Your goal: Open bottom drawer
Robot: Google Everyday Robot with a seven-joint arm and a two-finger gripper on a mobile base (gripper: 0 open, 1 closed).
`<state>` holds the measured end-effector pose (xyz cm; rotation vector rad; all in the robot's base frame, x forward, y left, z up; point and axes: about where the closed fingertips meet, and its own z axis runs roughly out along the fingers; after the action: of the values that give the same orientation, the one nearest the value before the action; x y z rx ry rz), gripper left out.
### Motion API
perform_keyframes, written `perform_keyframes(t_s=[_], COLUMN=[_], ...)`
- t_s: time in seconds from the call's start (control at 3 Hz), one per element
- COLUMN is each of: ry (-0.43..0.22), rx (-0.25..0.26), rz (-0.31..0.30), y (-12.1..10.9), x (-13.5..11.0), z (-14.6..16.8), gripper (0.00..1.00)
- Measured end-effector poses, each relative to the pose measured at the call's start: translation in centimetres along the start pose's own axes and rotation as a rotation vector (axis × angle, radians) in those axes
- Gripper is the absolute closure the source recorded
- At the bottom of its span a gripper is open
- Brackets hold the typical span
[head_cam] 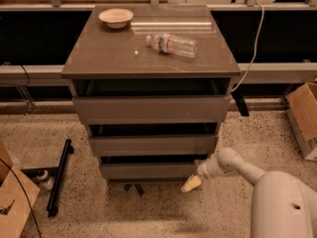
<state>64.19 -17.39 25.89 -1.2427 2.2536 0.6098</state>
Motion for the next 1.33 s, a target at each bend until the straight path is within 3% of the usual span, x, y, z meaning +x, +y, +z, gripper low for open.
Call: perform_keyframes(t_s=[0.67, 1.0, 1.33], ry=[-0.083, -0.092, -0.086], rx=[-0.012, -0.077, -0.117], rz=[0.007, 0.049, 0.07], y=[-3.9, -4.2, -3.4], x=[-0.6, 0.0, 0.5], z=[2.5, 6.2, 7.6], gripper=[0.0, 0.04, 0.27])
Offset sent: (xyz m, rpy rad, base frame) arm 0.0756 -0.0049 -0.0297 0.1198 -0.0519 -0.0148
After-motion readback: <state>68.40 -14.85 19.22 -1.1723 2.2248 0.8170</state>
